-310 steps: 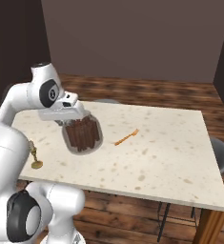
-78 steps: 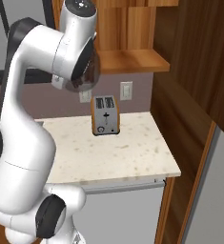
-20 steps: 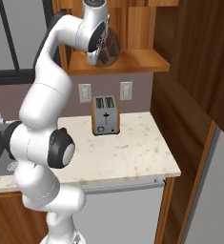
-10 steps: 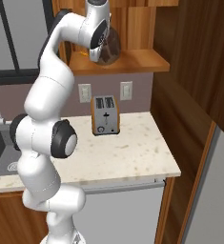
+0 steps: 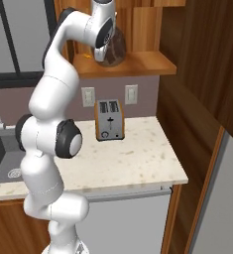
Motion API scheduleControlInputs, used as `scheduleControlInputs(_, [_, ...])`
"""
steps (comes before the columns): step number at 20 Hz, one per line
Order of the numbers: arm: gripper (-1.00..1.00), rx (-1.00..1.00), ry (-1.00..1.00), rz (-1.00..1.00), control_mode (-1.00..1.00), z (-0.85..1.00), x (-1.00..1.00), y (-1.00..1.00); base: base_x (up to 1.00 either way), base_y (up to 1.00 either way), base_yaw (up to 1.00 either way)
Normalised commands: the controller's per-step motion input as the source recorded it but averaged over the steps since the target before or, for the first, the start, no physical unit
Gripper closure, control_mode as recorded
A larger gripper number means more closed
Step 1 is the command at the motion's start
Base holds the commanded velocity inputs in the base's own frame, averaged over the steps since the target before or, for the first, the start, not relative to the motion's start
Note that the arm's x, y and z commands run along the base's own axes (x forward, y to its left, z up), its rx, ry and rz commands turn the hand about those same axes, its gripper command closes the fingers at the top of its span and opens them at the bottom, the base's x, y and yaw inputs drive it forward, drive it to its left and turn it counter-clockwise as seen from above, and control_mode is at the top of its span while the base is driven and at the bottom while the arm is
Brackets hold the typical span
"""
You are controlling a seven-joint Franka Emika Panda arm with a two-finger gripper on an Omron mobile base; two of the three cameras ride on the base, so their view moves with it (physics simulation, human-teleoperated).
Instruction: Pick the candle and jar from the dining table and place them in the open cabinet. Close the cabinet after placing the objects.
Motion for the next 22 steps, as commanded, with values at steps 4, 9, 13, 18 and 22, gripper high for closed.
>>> scheduleControlInputs(4, [-1.0,0.0,-0.05,0.02,-1.0,0.0,0.27,0.06,0.0,0.0,0.0])
scheduleControlInputs(9, [-1.0,0.0,-0.09,0.02,-1.0,0.12,0.11,0.04,0.0,0.0,0.0])
scheduleControlInputs(13, [-1.0,-0.02,-0.19,0.05,-1.0,0.3,0.0,0.0,0.0,0.0,0.0])
scheduleControlInputs(18, [-1.0,-0.03,-0.21,0.08,-1.0,0.16,-0.04,0.0,0.0,0.0,0.0])
scheduleControlInputs(22, [-1.0,-0.01,-0.21,0.08,-1.0,0.01,-0.2,0.0,0.0,0.0,0.0])
